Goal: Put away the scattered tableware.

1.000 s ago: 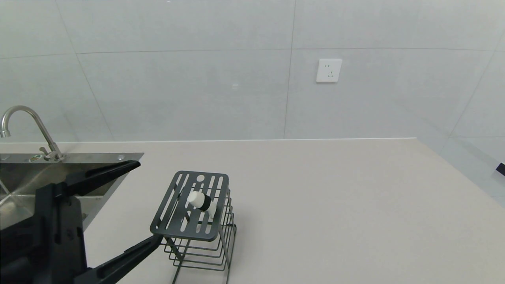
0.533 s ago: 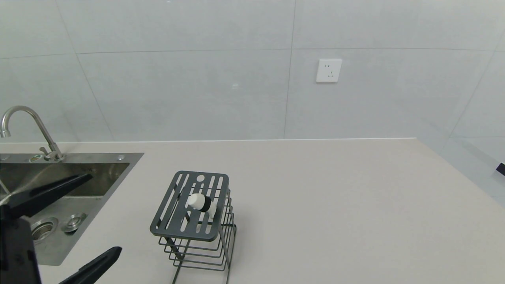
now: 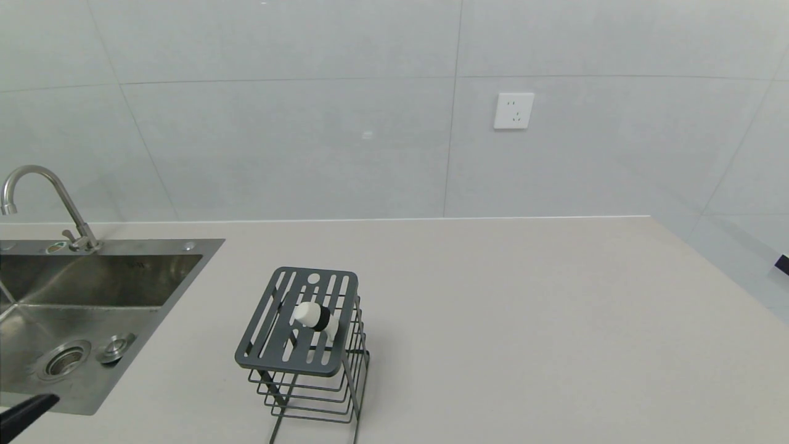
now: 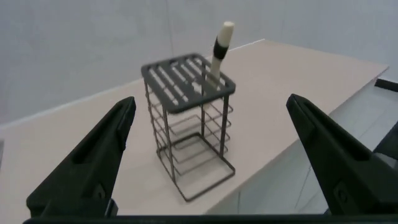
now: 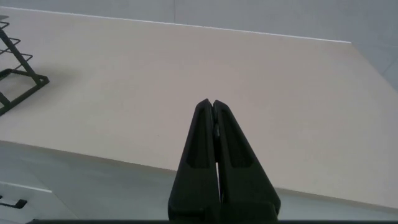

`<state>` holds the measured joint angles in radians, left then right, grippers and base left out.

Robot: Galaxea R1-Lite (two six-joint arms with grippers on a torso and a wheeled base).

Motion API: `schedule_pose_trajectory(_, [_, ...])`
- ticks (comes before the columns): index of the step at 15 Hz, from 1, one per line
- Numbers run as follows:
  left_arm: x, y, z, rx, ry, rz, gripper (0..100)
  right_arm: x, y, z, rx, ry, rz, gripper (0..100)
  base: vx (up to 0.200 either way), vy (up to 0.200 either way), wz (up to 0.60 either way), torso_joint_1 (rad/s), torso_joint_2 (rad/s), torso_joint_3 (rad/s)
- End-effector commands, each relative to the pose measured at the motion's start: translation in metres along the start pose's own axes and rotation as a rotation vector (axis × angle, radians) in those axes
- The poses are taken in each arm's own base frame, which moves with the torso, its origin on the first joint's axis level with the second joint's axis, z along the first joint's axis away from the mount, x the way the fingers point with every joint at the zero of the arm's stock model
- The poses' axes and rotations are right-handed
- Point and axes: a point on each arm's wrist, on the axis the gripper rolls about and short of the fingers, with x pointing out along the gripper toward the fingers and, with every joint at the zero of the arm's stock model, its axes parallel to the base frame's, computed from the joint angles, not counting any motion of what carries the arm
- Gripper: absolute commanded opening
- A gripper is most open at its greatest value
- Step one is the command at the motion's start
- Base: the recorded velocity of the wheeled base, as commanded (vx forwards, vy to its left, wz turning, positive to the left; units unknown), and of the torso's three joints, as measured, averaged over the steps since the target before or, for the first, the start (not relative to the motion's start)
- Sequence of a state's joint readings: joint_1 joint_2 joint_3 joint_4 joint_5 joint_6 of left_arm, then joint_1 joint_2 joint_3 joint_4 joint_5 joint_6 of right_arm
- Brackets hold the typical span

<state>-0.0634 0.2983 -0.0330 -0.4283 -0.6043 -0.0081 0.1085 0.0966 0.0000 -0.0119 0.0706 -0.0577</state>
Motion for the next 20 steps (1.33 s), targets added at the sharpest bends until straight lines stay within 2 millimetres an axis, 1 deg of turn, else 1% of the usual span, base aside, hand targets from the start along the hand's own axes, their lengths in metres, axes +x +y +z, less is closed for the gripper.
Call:
schedule_pose_trajectory(1, [-0.025,-0.019,-0.024,0.018,-0.045,0.093,100,0.0,0.0,0.0,0.012,0.004,-0.004,0,0.0,0.0,0.0,0.0,0.0,0.0])
schedule_pose_trajectory(2, [-0.026,-0.017,-0.033,0.001,-0.009,0.163,100,0.0,-0.001,0.0,0.026,0.007,-0.029,0,0.0,0.0,0.0,0.0,0.0,0.0])
schedule_pose_trajectory(3, [-0.026,-0.016,-0.036,0.0,0.011,0.227,100,0.0,-0.001,-0.001,0.034,0.009,-0.05,0,0.0,0.0,0.0,0.0,0.0,0.0])
schedule_pose_trajectory(4, [-0.028,-0.012,-0.044,-0.005,0.092,0.421,100,0.0,-0.001,-0.001,0.049,0.013,-0.079,0,0.0,0.0,0.0,0.0,0.0,0.0])
schedule_pose_trajectory(6, [-0.03,-0.008,-0.045,0.021,0.112,0.621,100,0.0,-0.001,-0.001,0.051,0.013,-0.122,0,0.0,0.0,0.0,0.0,0.0,0.0])
schedule_pose_trajectory(7, [-0.031,-0.008,-0.045,0.045,0.121,0.65,100,-0.002,0.001,-0.001,0.055,-0.008,-0.178,0,0.0,0.0,0.0,0.0,0.0,0.0])
schedule_pose_trajectory(8, [-0.031,-0.007,-0.045,0.05,0.121,0.659,100,-0.003,0.001,-0.002,0.056,-0.029,-0.195,0,0.0,0.0,0.0,0.0,0.0,0.0])
schedule_pose_trajectory(9, [-0.031,-0.007,-0.045,0.053,0.123,0.682,100,-0.006,0.002,-0.003,0.06,-0.068,-0.175,0,0.0,0.0,0.0,0.0,0.0,0.0])
schedule_pose_trajectory(11, [-0.031,-0.007,-0.045,0.046,0.122,0.676,100,-0.006,0.002,-0.003,0.06,-0.068,-0.172,0,0.0,0.0,0.0,0.0,0.0,0.0])
schedule_pose_trajectory(13, [-0.03,-0.008,-0.045,0.04,0.118,0.63,100,-0.006,0.002,-0.003,0.06,-0.068,-0.17,0,0.0,0.0,0.0,0.0,0.0,0.0])
schedule_pose_trajectory(20, [-0.03,-0.008,-0.044,0.054,0.11,0.622,100,-0.006,0.002,-0.003,0.064,-0.068,-0.17,0,0.0,0.0,0.0,0.0,0.0,0.0])
